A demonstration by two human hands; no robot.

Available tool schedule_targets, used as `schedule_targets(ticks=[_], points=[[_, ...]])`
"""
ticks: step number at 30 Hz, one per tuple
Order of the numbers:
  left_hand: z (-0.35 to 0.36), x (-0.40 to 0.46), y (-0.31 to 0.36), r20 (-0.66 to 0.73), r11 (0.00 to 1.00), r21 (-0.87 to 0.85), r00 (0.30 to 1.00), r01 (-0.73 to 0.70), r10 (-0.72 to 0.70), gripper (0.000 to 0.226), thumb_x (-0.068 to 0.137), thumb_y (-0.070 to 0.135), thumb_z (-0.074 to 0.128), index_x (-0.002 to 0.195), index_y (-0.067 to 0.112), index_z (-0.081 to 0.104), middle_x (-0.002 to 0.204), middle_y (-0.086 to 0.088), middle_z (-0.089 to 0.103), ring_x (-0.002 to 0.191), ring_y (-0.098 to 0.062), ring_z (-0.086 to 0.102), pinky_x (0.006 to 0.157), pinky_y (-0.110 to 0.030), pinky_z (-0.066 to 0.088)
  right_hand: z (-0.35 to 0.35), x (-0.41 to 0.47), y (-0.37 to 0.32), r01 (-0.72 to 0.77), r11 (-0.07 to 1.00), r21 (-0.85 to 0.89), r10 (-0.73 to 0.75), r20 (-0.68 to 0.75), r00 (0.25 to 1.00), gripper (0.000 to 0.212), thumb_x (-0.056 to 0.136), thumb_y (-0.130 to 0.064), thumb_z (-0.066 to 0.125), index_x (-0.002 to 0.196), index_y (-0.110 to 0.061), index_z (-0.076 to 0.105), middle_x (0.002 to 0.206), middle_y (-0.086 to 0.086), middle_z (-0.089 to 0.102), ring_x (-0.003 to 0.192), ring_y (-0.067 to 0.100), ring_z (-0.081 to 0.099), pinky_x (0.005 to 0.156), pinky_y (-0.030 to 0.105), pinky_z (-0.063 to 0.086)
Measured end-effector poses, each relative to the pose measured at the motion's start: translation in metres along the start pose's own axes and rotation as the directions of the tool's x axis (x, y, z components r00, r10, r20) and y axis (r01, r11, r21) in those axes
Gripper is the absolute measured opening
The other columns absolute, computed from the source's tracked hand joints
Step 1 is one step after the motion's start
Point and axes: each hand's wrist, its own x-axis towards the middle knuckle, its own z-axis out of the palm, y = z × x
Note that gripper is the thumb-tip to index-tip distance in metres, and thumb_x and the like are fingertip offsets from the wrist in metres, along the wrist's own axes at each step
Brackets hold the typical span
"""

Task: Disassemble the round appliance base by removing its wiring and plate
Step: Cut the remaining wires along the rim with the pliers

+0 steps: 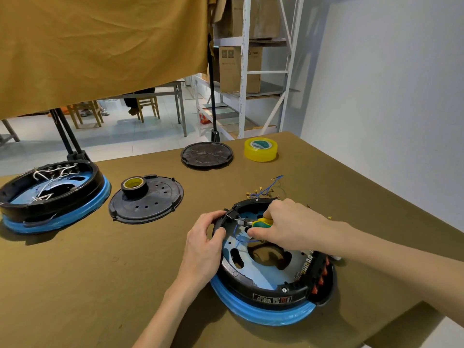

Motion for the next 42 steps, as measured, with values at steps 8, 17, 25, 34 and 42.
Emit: schedule_targets(ticks=[8, 17, 25, 34, 42], points=[[-0.003, 0.002, 0.001, 0.075, 0.995, 0.082, 0.996, -0.06, 0.054, 0.043, 0.104, 0.011, 0.048, 0.139, 0.032, 0.062, 0.127, 0.021, 0.058, 0.121, 0.002, 0.054, 0.105, -0.039, 0.05, 0.007, -0.007, -0.003, 0.003, 0.998, -0.056, -0.006, -0.055, 0.998, 0.056, 0.09, -0.073, 0.053, 0.074, -0.02, 0.044, 0.073, -0.001, 0.05, 0.064, 0.02, 0.052, 0.056, 0.032, 0.036], [-0.005, 0.005, 0.01, 0.086, 0.983, 0.175, 0.995, -0.058, 0.043, 0.05, 0.089, 0.033, 0.041, 0.134, 0.037, 0.064, 0.115, 0.029, 0.061, 0.115, 0.002, 0.058, 0.097, -0.041, 0.055, 0.008, -0.012, -0.006, -0.015, 1.0, 0.007, 0.015, -0.031, 0.999, 0.056, 0.091, -0.071, 0.054, 0.079, -0.016, 0.051, 0.076, 0.0, 0.054, 0.072, 0.024, 0.059, 0.061, 0.033, 0.042], [-0.007, 0.007, 0.009, 0.096, 0.96, 0.265, 0.993, -0.088, 0.065, 0.045, 0.097, 0.025, 0.044, 0.136, 0.039, 0.061, 0.118, 0.031, 0.057, 0.116, 0.001, 0.056, 0.099, -0.042, 0.054, 0.026, -0.02, -0.013, 0.035, 0.966, -0.257, -0.087, -0.194, 0.977, 0.053, 0.097, -0.068, 0.044, 0.103, -0.017, 0.056, 0.098, 0.003, 0.059, 0.094, 0.027, 0.065, 0.067, 0.033, 0.041], [-0.006, 0.008, 0.008, 0.093, 0.954, 0.287, 0.994, -0.084, 0.06, 0.044, 0.1, 0.019, 0.047, 0.138, 0.036, 0.06, 0.12, 0.024, 0.058, 0.118, -0.002, 0.054, 0.102, -0.043, 0.052, 0.035, -0.025, -0.014, 0.039, 0.942, -0.334, -0.123, -0.234, 0.965, 0.055, 0.098, -0.068, 0.04, 0.113, -0.017, 0.053, 0.107, 0.003, 0.059, 0.098, 0.025, 0.063, 0.067, 0.033, 0.038], [-0.007, 0.007, 0.011, 0.093, 0.954, 0.29, 0.994, -0.081, 0.056, 0.051, 0.091, 0.03, 0.039, 0.136, 0.039, 0.061, 0.118, 0.028, 0.058, 0.114, -0.001, 0.056, 0.099, -0.042, 0.053, 0.035, -0.025, -0.013, 0.029, 0.947, -0.32, -0.113, -0.246, 0.963, 0.055, 0.098, -0.069, 0.039, 0.112, -0.017, 0.053, 0.107, 0.002, 0.058, 0.099, 0.025, 0.063, 0.067, 0.032, 0.038]])
